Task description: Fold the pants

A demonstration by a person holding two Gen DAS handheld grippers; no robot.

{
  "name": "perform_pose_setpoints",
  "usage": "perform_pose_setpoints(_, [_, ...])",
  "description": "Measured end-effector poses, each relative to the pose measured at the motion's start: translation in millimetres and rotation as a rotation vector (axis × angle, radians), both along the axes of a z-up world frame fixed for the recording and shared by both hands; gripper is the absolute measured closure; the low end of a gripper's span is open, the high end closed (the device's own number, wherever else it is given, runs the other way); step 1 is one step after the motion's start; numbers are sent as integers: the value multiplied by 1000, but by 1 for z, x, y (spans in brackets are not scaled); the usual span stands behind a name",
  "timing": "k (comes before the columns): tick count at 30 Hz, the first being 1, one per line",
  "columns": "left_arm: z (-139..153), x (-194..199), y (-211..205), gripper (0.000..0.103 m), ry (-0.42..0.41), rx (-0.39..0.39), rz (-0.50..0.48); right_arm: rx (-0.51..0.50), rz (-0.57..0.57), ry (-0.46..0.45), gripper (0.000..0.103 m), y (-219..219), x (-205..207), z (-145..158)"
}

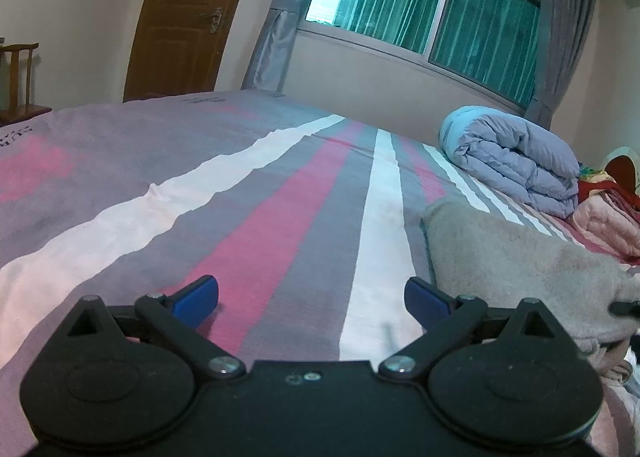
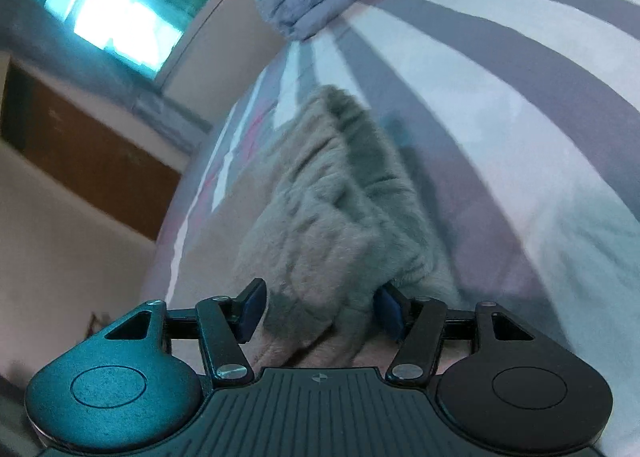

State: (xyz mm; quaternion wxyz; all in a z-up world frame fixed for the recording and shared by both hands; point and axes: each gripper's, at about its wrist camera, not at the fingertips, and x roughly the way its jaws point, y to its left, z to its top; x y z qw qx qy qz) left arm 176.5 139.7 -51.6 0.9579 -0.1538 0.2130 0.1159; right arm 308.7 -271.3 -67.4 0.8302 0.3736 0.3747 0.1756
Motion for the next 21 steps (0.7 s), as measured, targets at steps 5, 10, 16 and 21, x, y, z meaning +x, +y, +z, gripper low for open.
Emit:
perform_pose_setpoints(5, [1,0,0,10,0,3,0,302,-6,-94,68,-1,1,20])
perform_pose_setpoints(10, [2,-1,3,10,-2,-8,9,365,-136,-46,68,-17,-6,-6])
perform_pose_setpoints(16, [1,-1,4,10,0,-11,6,263,-126,71,66,-29,-2,-35])
perform_pose_setpoints(21, [2,-3,4,9,-3,-7,4,181,-90,34,48,-33,-7,-23])
